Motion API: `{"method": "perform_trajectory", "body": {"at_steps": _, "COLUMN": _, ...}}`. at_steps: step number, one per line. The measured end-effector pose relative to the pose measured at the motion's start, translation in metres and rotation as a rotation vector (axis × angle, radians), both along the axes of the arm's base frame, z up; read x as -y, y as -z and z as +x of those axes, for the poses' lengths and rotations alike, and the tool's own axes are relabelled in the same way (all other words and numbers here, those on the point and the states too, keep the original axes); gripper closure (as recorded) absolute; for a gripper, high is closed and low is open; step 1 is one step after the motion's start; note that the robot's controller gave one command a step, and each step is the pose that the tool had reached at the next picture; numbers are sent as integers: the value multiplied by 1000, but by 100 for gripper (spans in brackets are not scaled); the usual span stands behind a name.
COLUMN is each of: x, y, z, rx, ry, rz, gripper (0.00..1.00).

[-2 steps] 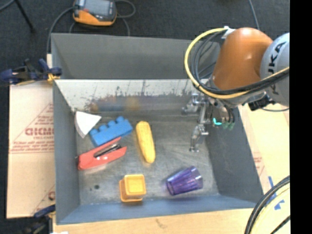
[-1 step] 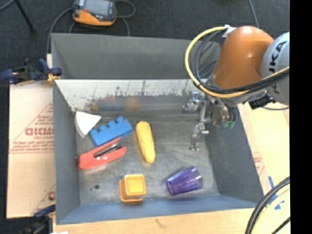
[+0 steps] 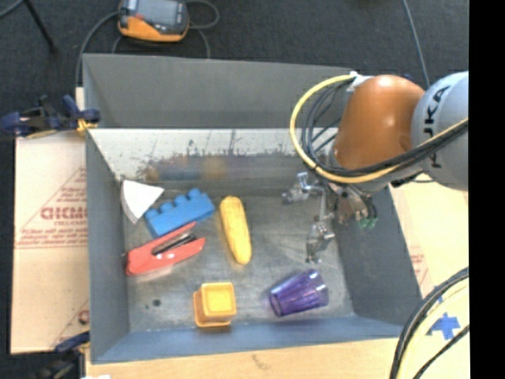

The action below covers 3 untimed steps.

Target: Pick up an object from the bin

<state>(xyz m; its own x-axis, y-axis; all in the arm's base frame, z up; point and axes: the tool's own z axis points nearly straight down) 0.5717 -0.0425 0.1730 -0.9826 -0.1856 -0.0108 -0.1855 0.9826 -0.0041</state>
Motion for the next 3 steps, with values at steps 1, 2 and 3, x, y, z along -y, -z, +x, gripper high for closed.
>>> {"method": "perform_trajectory", "body": {"at_steps": 1, "x": -1, "y": 18, "z": -27, "rx": -11, "ry": -425, "rz": -1, "gripper": 0}}
{"method": "perform_trajectory", "body": {"at_steps": 2, "x": 3, "y": 18, "z": -50, "rx": -8, "ry": -518, "rz": 0, "gripper": 0}}
{"method": "perform_trajectory", "body": {"at_steps": 3, "x": -3, "y": 72, "z": -63, "rx": -6, "ry": -609, "rz": -4, "gripper": 0}}
